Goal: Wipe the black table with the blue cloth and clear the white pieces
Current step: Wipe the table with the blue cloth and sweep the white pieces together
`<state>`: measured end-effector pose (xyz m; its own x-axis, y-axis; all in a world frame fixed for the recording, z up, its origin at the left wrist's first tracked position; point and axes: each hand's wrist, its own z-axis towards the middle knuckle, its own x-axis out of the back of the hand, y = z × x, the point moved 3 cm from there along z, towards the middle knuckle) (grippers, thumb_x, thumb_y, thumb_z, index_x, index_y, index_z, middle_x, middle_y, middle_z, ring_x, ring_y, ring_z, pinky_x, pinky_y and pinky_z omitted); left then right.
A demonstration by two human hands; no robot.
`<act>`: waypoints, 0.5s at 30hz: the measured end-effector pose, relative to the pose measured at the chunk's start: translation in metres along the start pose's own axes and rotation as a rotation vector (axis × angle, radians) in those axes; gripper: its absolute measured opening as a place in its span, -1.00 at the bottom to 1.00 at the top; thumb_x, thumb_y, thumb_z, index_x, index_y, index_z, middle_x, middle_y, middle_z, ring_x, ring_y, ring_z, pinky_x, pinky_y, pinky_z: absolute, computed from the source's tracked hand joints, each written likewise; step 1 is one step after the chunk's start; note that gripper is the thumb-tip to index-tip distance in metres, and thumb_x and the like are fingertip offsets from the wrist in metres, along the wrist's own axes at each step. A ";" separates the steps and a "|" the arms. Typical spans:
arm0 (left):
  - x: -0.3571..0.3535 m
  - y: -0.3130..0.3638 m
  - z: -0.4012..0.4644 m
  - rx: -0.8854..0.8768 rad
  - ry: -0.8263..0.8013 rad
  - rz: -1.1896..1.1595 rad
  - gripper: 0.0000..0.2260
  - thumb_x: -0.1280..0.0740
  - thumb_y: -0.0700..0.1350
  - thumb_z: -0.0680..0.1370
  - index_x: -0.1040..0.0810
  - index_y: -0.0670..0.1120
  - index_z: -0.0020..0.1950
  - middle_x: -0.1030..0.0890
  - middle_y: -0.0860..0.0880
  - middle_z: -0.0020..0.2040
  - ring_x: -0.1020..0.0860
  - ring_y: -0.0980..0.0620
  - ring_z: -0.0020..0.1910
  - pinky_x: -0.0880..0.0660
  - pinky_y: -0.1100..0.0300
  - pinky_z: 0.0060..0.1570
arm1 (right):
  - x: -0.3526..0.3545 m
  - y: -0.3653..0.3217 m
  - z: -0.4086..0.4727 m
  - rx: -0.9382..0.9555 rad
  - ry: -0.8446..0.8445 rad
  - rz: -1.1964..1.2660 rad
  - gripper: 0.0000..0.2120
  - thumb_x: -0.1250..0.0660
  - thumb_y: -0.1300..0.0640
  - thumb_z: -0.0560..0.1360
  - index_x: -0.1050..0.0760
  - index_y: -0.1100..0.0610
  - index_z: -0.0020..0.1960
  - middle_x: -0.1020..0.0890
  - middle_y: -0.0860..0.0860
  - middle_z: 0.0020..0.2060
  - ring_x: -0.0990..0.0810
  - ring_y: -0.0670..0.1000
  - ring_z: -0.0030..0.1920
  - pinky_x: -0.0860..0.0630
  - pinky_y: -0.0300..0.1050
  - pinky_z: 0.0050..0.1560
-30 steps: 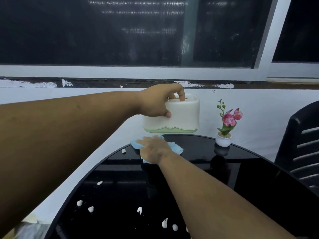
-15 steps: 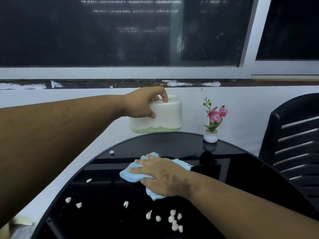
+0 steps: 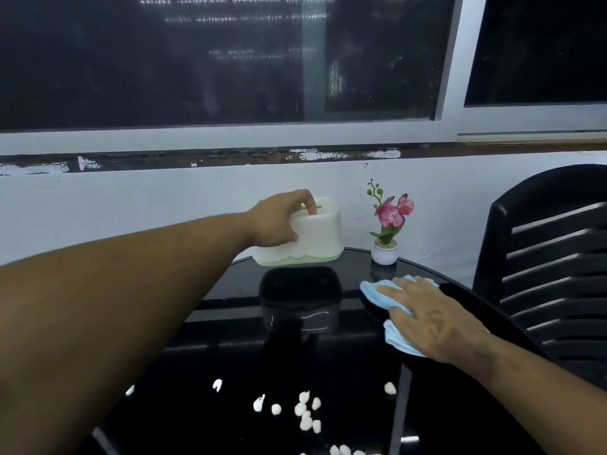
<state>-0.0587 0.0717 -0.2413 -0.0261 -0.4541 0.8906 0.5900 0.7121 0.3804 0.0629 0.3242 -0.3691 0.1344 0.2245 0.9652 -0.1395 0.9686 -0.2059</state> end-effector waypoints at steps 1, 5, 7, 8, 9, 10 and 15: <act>-0.005 0.000 0.003 -0.001 -0.003 0.000 -0.57 -0.42 -0.30 0.39 -0.46 0.09 0.14 -0.48 0.04 0.14 -0.46 -0.10 0.13 -0.45 0.00 0.12 | 0.002 0.002 -0.011 0.007 -0.008 -0.013 -0.51 -0.06 -0.03 0.59 -0.20 -0.17 0.52 -0.26 -0.09 0.51 -0.14 0.04 0.54 -0.04 -0.04 0.55; -0.025 0.001 0.013 0.009 -0.010 -0.034 -0.57 -0.41 -0.31 0.38 -0.46 0.10 0.12 -0.47 0.04 0.16 -0.45 -0.10 0.15 -0.44 -0.02 0.15 | 0.008 0.011 -0.048 -0.019 -0.022 0.022 -0.51 -0.06 -0.05 0.59 -0.16 -0.23 0.51 -0.20 -0.19 0.52 -0.06 -0.06 0.55 -0.01 -0.15 0.54; -0.034 0.004 0.019 0.000 -0.008 -0.047 -0.58 -0.41 -0.32 0.38 -0.46 0.09 0.11 -0.47 0.03 0.17 -0.45 -0.09 0.16 -0.44 -0.03 0.17 | 0.009 0.011 -0.059 0.017 -0.031 -0.012 -0.49 0.01 -0.11 0.55 -0.16 -0.26 0.50 -0.21 -0.20 0.51 -0.09 -0.09 0.54 -0.03 -0.15 0.54; -0.038 0.006 0.022 -0.005 -0.007 -0.052 -0.58 -0.41 -0.32 0.38 -0.47 0.08 0.11 -0.47 0.03 0.18 -0.45 -0.09 0.17 -0.43 -0.03 0.18 | 0.010 0.012 -0.063 0.006 -0.038 -0.001 -0.48 0.01 -0.12 0.55 -0.15 -0.25 0.51 -0.19 -0.21 0.51 -0.06 -0.10 0.55 0.00 -0.18 0.54; -0.042 0.007 0.024 -0.008 -0.007 -0.058 -0.58 -0.40 -0.33 0.38 -0.47 0.08 0.11 -0.47 0.03 0.18 -0.45 -0.09 0.18 -0.43 -0.03 0.19 | 0.011 0.011 -0.065 -0.012 -0.047 0.011 -0.48 -0.01 -0.11 0.57 -0.14 -0.24 0.53 -0.16 -0.22 0.52 -0.02 -0.10 0.56 0.05 -0.22 0.52; -0.046 0.009 0.026 -0.010 -0.010 -0.068 -0.58 -0.40 -0.34 0.38 -0.47 0.08 0.11 -0.47 0.03 0.19 -0.44 -0.09 0.20 -0.42 -0.04 0.20 | 0.011 0.012 -0.065 -0.026 -0.043 0.028 -0.48 -0.02 -0.12 0.57 -0.12 -0.24 0.53 -0.13 -0.23 0.53 0.00 -0.11 0.56 0.09 -0.23 0.51; -0.058 0.010 0.032 -0.003 -0.005 -0.061 -0.57 -0.39 -0.33 0.38 -0.46 0.12 0.09 -0.50 0.03 0.27 -0.45 -0.07 0.24 -0.41 -0.04 0.21 | 0.002 0.019 -0.057 -0.021 -0.025 0.002 -0.42 0.09 -0.24 0.47 -0.10 -0.30 0.50 -0.23 -0.23 0.51 -0.11 -0.09 0.52 -0.08 0.02 0.53</act>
<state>-0.0769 0.1222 -0.2809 -0.0658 -0.4940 0.8670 0.5898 0.6816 0.4331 0.1162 0.3488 -0.3797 0.1096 0.2240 0.9684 -0.1188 0.9702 -0.2110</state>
